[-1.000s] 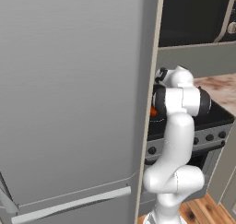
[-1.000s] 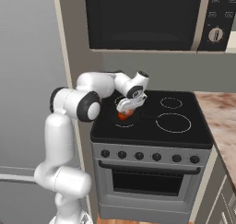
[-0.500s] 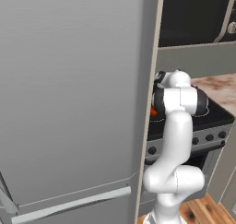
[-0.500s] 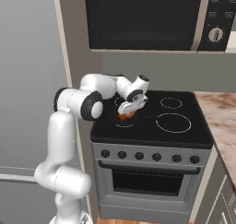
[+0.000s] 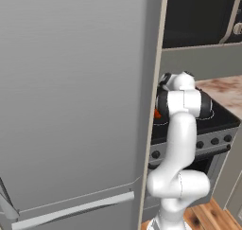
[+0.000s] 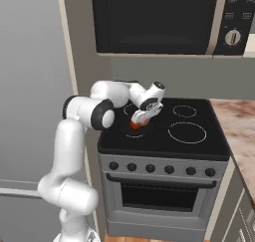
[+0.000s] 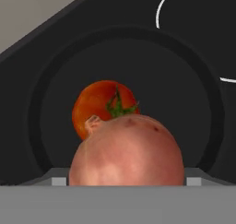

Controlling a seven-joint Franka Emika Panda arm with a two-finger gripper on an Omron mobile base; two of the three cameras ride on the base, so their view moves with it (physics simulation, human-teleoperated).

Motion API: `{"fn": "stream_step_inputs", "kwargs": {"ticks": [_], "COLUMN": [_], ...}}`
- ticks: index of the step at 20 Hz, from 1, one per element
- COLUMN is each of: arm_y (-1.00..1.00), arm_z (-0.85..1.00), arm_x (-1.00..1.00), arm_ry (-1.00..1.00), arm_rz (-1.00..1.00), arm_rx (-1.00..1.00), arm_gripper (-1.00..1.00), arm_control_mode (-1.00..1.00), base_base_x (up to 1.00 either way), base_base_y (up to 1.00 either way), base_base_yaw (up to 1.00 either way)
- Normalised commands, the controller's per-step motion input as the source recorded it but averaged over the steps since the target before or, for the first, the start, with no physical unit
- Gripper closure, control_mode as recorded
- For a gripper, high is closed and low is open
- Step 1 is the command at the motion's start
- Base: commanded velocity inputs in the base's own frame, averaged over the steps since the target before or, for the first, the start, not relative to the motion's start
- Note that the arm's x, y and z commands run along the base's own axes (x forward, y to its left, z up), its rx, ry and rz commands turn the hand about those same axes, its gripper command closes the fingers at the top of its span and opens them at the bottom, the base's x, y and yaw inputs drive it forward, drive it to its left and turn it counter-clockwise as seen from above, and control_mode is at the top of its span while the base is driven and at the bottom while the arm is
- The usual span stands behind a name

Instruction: Place the pan on the front left burner on the stove. Then place the tomato and the onion in the pan and turn on the front left burner.

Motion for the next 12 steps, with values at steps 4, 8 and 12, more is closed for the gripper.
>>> {"fn": "stream_step_inputs", "kwargs": {"ticks": [4, 8, 12], "arm_y": [0.0, 0.0, 0.0], "arm_z": [-0.26, -0.28, -0.23], "arm_x": [0.0, 0.0, 0.0], "arm_ry": [-0.01, 0.0, 0.0], "arm_rz": [0.0, 0.0, 0.0], "arm_rx": [0.0, 0.0, 0.0], "arm_gripper": [1.0, 1.0, -1.0], "arm_control_mode": [-1.0, -1.0, -1.0], "base_base_x": [0.0, 0.0, 0.0], "base_base_y": [0.0, 0.0, 0.0], "base_base_yaw": [0.0, 0.0, 0.0]}}
